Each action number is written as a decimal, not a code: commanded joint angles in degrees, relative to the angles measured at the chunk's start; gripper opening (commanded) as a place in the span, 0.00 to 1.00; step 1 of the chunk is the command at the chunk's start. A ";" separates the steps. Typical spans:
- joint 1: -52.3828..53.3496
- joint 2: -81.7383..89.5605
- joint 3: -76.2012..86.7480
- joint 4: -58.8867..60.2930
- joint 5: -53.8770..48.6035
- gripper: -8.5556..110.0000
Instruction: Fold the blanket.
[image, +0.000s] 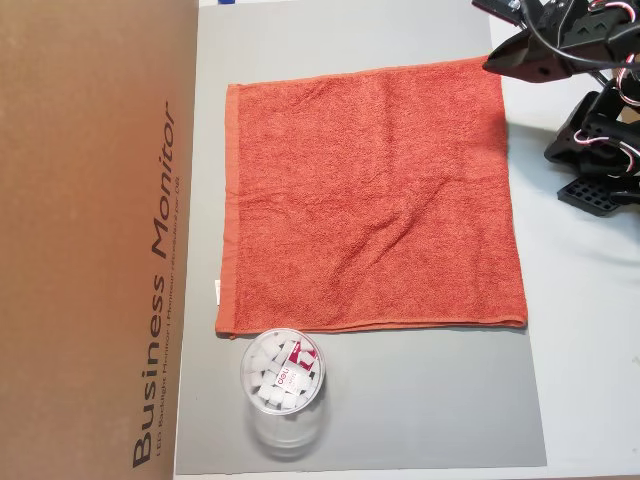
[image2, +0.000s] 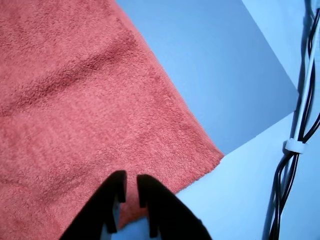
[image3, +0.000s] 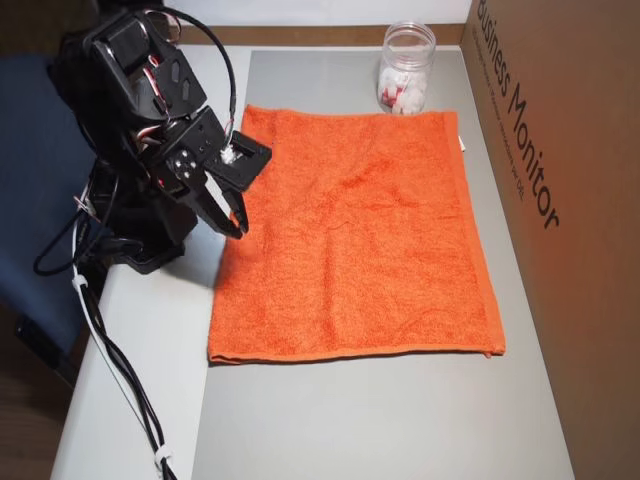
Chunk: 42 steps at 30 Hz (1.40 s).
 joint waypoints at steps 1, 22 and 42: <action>2.02 -4.04 -5.27 0.18 -0.18 0.07; 19.07 -14.68 -21.45 16.35 -13.45 0.08; 24.79 -17.84 -12.13 10.99 -15.21 0.27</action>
